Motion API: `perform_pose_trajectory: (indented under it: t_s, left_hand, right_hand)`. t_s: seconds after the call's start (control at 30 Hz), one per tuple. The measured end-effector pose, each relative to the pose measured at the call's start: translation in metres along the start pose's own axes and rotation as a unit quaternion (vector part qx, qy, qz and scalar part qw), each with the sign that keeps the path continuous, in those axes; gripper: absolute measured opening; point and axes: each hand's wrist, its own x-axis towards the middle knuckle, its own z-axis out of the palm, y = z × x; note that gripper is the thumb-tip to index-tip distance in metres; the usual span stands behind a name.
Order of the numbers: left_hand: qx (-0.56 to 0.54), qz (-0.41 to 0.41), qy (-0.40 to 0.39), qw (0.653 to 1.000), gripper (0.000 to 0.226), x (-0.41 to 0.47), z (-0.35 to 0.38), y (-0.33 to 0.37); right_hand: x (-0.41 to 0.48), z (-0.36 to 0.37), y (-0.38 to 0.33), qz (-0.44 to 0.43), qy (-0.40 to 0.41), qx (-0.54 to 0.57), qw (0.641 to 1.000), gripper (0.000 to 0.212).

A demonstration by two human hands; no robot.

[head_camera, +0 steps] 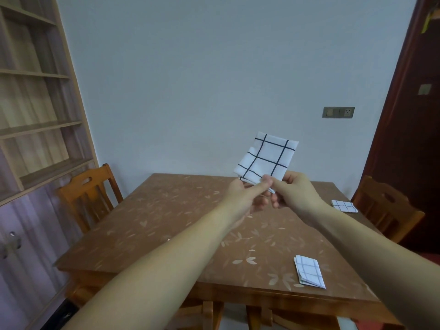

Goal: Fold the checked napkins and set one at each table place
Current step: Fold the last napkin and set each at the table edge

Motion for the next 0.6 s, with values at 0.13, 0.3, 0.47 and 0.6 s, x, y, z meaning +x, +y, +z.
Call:
perform_pose_trajectory:
  t_s: [0.13,0.3,0.47,0.6]
  left_hand:
    - [0.034,0.005,-0.019,0.999,0.005,0.0,-0.008,0.003]
    - [-0.007,-0.041,-0.072,0.997,0.014,-0.004,-0.015,0.006]
    - [-0.034,-0.058,-0.113,0.991,0.02,-0.006,-0.017,0.01]
    - [-0.023,-0.07,-0.108,0.991,0.026,-0.004,-0.021,0.01]
  right_hand:
    - [0.001,-0.006,0.001,0.02,0.013,0.011,1.0,0.034]
    - [0.011,-0.022,-0.005,0.023,0.07,0.057,0.996,0.036]
    - [0.019,-0.037,-0.003,0.036,0.128,0.13,0.983,0.032]
    - [0.019,-0.041,0.001,0.078,0.064,0.078,0.992,0.027]
